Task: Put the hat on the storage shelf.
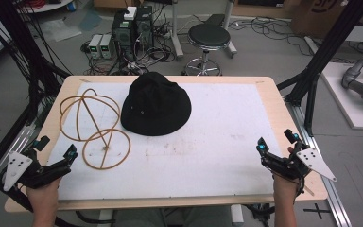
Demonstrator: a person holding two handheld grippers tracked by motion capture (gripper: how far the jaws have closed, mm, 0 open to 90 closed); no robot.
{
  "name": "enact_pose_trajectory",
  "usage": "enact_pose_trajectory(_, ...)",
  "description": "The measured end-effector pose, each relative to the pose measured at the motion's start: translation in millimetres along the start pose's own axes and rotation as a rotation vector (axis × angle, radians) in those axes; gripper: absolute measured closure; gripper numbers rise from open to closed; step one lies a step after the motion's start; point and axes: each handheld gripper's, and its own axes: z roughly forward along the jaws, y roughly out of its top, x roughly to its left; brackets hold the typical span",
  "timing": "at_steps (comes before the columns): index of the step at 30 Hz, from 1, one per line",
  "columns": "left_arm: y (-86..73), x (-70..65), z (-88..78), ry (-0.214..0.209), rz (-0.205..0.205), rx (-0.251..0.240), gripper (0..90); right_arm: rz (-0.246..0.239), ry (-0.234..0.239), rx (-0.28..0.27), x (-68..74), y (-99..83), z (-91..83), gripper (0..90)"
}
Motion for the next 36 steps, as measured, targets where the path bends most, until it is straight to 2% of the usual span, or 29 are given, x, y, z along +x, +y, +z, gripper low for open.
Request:
enact_pose_trajectory(6, 0.3, 0.2, -0.5, 0.001, 0.002, 0.000, 6.2, -0.004, 0.003, -0.002, 0.6, 0.7, -0.2, 2.6)
enact_pose_trajectory(15, 0.0, -0.2, 0.3, 0.001, 0.002, 0.004, 6.3, 0.043, 0.017, -0.016, 2.3, 5.3, 0.7, 2.6)
enact_pose_trajectory(20, -0.3, -0.4, -0.4, 0.004, 0.003, 0.006, 6.3, 0.050, 0.033, -0.025, 5.2, 11.8, 5.6, 2.9)
enact_pose_trajectory(21, -0.3, -0.4, -0.5, 0.005, 0.002, 0.007, 6.3, 0.033, 0.048, -0.010, 9.5, 14.6, 11.0, 3.8)
enact_pose_trajectory(23, -0.4, -0.3, -0.8, 0.008, 0.001, 0.008, 6.3, 0.033, 0.053, 0.002, 12.7, 15.8, 13.9, 3.9)
enact_pose_trajectory(25, -0.5, -0.5, -0.7, 0.008, 0.001, 0.009, 6.2, 0.002, 0.081, 0.017, 21.2, 18.6, 23.8, 3.9)
enact_pose_trajectory(32, -0.7, -1.2, 0.0, 0.006, 0.001, 0.009, 6.2, -0.008, 0.140, 0.029, 40.9, 33.8, 46.6, 3.9)
enact_pose_trajectory(36, -1.2, -1.3, 0.0, 0.001, 0.005, 0.012, 6.3, -0.014, 0.189, 0.038, 54.8, 47.5, 61.8, 3.9)
